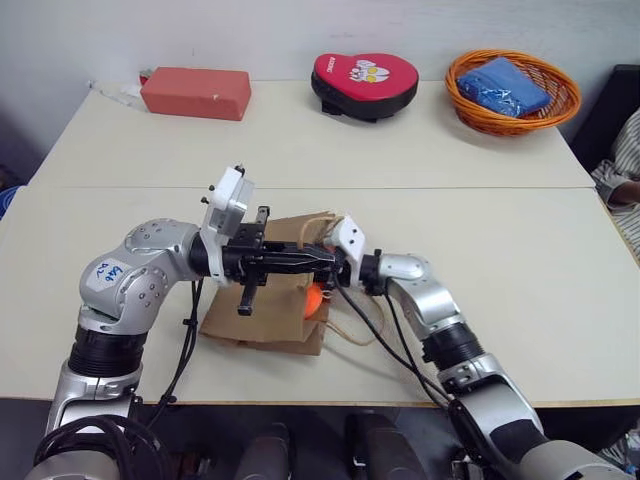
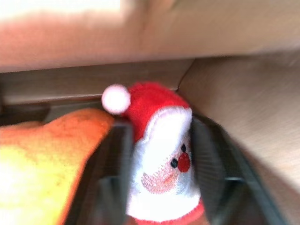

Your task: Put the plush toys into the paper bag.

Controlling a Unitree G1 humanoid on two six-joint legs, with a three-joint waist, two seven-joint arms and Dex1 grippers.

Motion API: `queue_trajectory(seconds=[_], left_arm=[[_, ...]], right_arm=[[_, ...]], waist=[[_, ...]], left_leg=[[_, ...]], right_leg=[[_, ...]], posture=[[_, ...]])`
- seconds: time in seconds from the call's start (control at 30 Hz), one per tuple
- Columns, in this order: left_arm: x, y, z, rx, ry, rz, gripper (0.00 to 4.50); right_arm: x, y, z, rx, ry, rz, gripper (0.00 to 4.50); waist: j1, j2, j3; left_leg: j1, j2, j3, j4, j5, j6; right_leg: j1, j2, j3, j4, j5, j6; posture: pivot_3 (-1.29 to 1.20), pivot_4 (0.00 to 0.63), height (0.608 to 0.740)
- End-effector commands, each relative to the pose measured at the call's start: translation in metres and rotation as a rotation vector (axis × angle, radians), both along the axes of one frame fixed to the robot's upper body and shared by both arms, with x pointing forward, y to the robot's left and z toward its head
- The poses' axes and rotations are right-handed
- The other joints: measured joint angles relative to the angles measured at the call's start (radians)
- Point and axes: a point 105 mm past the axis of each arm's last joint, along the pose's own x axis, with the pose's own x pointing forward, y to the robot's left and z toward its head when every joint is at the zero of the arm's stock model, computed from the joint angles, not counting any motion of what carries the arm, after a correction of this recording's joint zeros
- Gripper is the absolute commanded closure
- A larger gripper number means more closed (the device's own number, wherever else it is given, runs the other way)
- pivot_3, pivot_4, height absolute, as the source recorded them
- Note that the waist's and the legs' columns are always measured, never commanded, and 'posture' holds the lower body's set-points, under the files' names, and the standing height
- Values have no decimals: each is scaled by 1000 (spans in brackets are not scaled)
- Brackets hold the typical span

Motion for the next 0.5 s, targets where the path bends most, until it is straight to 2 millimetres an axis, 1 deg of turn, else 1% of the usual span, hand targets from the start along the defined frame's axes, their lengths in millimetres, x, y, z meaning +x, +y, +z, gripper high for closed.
queue_trajectory(seconds=[0.03,0.1,0.17,0.27,0.33,0.4,0.43,0.5], left_arm=[[-2,5,5,-10,-38,17,4500],[-3,6,5,-9,-38,21,4500],[-3,6,4,-9,-39,27,4500],[-4,5,4,-16,-46,38,4500],[-5,5,5,-20,-51,45,4500],[-7,6,6,-21,-54,50,4500],[-8,7,6,-20,-55,52,4500],[-9,8,6,-17,-55,57,4500]], right_arm=[[-17,-28,8,-23,66,107,1436],[-24,-47,6,-80,93,133,709],[-21,-63,11,-72,113,98,56],[-18,-82,22,-31,144,37,16],[-16,-97,33,56,226,-17,16],[-26,-114,30,21,312,-29,16],[-32,-124,24,-13,374,-46,16],[-45,-143,16,-54,545,-96,16]], waist=[[4,0,0],[9,0,0],[9,0,0],[5,0,0],[6,0,0],[10,0,0],[12,0,0],[25,0,0]], left_leg=[[0,0,0,0,0,0],[0,0,0,0,0,0],[0,0,0,0,0,0],[0,0,0,0,0,0],[0,0,0,-1,0,0],[0,0,0,-1,0,0],[0,0,0,-1,0,0],[-1,0,0,-1,-1,1]], right_leg=[[0,0,0,0,0,0],[0,0,0,-3,0,0],[1,0,0,-4,0,0],[0,0,1,-4,0,0],[0,0,1,-3,0,0],[0,0,1,-3,0,0],[0,0,1,-4,0,0],[1,-1,0,-5,0,0]], posture=[[0,150,740],[0,150,740],[0,150,740],[0,150,740],[0,150,740],[0,150,740],[0,150,740],[0,150,740]])
